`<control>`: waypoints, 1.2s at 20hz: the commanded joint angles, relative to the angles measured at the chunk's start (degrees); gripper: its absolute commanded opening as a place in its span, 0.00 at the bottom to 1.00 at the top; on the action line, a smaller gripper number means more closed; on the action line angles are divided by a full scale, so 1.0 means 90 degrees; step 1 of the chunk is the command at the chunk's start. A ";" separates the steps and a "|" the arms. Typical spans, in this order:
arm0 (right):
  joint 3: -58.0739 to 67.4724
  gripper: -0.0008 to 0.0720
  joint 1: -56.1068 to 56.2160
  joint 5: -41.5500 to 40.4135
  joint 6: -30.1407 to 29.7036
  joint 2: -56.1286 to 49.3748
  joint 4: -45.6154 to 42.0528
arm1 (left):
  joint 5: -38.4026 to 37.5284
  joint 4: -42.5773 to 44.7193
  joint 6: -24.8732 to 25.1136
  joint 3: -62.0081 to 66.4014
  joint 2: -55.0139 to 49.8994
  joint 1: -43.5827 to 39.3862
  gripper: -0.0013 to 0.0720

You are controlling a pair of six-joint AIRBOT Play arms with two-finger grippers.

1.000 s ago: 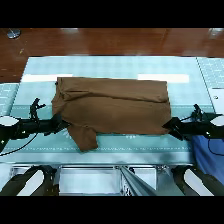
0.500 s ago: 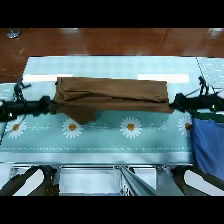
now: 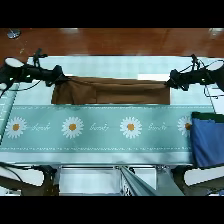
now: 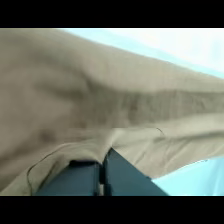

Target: Fold the shirts.

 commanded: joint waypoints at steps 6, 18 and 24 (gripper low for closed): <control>0.0838 0.86 -0.0857 0.1214 0.0435 -0.0573 -0.1049 | -0.2050 0.2642 -0.1661 0.2067 -0.0692 0.0840 0.97; 0.1064 0.05 0.0413 0.1722 0.0017 -0.1090 0.0175 | -0.1005 0.1931 -0.1061 0.2067 0.0374 -0.0253 0.17; -0.0585 0.05 0.0328 0.1858 0.0066 0.2076 -0.1656 | -0.1314 0.1137 -0.0386 0.2067 0.0367 -0.1428 0.05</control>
